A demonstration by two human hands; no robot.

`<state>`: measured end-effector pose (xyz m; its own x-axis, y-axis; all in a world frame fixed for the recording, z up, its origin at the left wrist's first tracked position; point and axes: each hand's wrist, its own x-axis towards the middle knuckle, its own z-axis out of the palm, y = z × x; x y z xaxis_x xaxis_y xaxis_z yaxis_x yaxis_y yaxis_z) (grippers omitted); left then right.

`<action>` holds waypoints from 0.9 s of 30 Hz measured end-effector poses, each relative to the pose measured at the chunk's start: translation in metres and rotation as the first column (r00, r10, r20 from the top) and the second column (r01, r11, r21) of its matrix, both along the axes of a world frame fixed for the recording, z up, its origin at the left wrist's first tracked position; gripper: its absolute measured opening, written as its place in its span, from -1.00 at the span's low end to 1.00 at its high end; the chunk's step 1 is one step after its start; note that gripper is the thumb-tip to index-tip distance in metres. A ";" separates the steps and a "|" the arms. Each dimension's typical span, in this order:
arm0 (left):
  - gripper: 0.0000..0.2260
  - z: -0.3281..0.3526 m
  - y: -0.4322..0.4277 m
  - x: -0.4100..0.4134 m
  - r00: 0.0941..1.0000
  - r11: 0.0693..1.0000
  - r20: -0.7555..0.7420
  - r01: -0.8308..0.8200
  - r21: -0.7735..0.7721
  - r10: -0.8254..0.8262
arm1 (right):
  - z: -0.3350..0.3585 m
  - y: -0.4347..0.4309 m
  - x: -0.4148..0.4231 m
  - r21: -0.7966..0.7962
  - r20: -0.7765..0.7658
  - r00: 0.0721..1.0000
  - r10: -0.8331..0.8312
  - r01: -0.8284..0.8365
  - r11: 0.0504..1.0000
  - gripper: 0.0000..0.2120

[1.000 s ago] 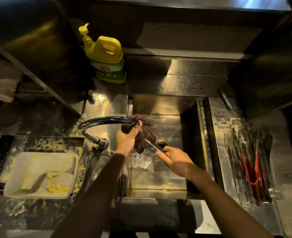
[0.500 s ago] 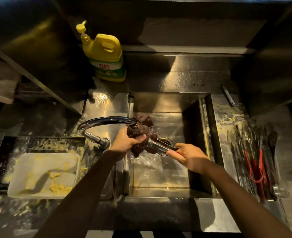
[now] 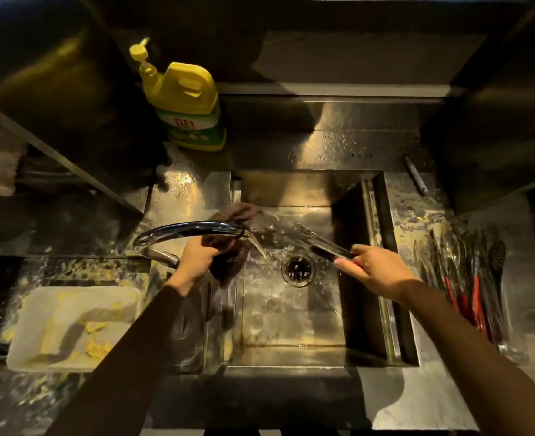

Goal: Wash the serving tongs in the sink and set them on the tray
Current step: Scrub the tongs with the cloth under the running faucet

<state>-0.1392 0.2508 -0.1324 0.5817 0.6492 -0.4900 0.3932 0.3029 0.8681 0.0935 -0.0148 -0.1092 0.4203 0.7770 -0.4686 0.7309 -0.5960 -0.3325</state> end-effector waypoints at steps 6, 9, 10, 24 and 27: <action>-0.61 0.008 -0.039 0.015 0.926 0.793 0.179 -0.171 -0.584 0.332 | -0.006 0.019 -0.043 0.163 -0.257 0.948 -0.190 0.236 0.958 -0.45; -0.57 0.017 -0.053 0.024 0.918 0.784 0.183 -0.181 -0.594 0.351 | -0.016 0.038 -0.069 0.128 -0.216 0.969 -0.125 0.155 0.980 -0.41; -0.53 0.015 -0.054 0.026 0.915 0.785 0.198 -0.172 -0.595 0.351 | -0.019 0.042 -0.074 0.130 -0.220 0.966 -0.135 0.166 0.977 -0.38; -0.43 -0.013 -0.046 0.059 0.922 0.808 0.078 -0.289 -0.513 0.379 | -0.015 0.061 -0.106 0.162 -0.443 0.874 -0.200 0.297 0.941 -0.62; -0.83 -0.010 -0.042 0.058 0.933 0.859 0.045 -0.310 -0.409 0.358 | -0.019 0.050 -0.091 0.153 -0.502 0.847 -0.176 0.288 0.945 -0.68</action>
<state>-0.0814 0.2092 -0.1426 0.4322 0.5857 -0.6857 0.1125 0.7194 0.6854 0.0021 0.0352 -0.1277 0.3693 0.7889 -0.4911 0.2985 -0.6012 -0.7413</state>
